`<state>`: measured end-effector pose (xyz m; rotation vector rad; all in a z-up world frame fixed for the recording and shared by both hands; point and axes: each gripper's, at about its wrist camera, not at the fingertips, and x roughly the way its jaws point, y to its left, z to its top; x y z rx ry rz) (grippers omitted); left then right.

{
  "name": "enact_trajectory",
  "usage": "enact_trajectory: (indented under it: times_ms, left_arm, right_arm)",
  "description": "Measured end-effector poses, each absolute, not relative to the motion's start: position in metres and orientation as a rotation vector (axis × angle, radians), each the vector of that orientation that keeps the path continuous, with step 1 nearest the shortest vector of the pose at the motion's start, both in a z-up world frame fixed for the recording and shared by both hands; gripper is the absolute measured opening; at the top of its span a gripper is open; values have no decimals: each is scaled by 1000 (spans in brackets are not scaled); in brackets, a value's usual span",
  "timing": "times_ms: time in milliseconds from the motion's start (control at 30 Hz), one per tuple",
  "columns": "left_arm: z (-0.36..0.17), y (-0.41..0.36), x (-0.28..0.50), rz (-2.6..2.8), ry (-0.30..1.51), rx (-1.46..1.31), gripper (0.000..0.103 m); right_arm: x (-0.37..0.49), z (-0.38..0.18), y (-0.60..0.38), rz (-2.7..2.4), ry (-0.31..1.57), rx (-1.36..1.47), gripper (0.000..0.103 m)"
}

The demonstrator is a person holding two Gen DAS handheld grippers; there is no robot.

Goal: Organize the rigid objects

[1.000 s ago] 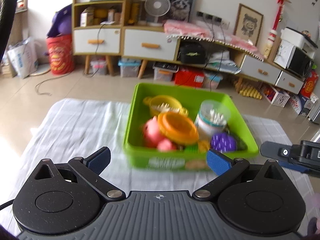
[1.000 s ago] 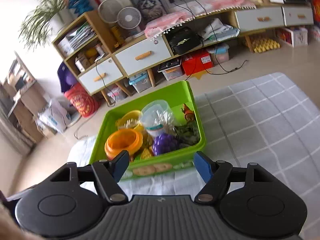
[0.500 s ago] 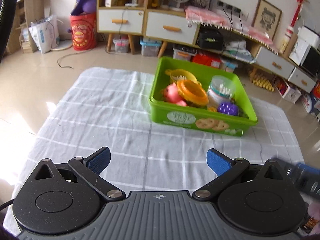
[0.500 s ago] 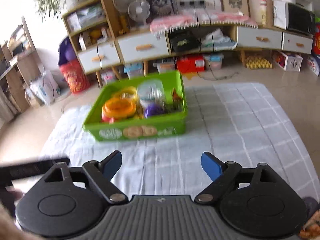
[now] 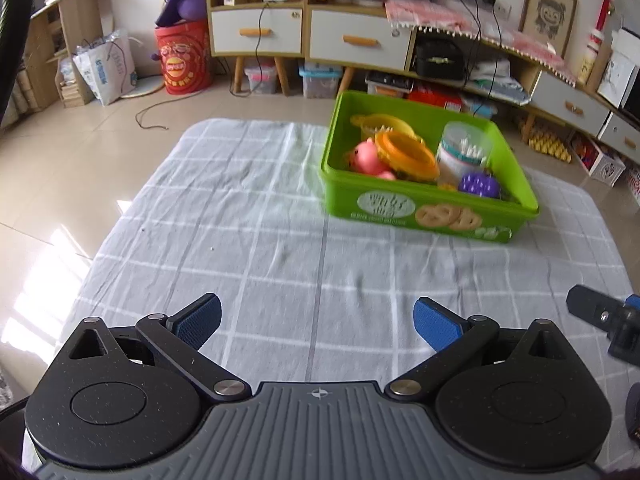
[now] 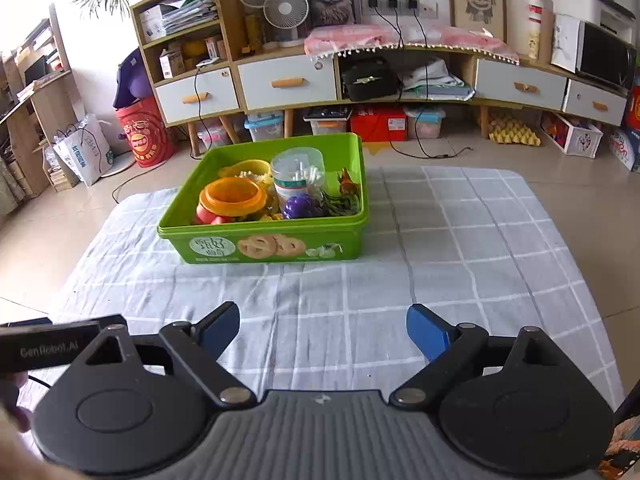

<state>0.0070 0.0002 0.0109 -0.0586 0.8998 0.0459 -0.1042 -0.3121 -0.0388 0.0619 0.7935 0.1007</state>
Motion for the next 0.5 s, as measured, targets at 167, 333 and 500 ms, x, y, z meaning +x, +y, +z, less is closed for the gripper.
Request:
enact_trajectory:
  times_ms: [167,333,500]
  left_arm:
    - [10,3,4,66,894,-47,101]
    - [9,1,4,64,900,-45,101]
    - [9,-5,4,52,899,-42,101]
  right_arm:
    - [-104,-40,-312,88,799,77,76]
    - [-105,-39,-312,77,786,80,76]
    - [-105,-39,-313,65,785,85,76]
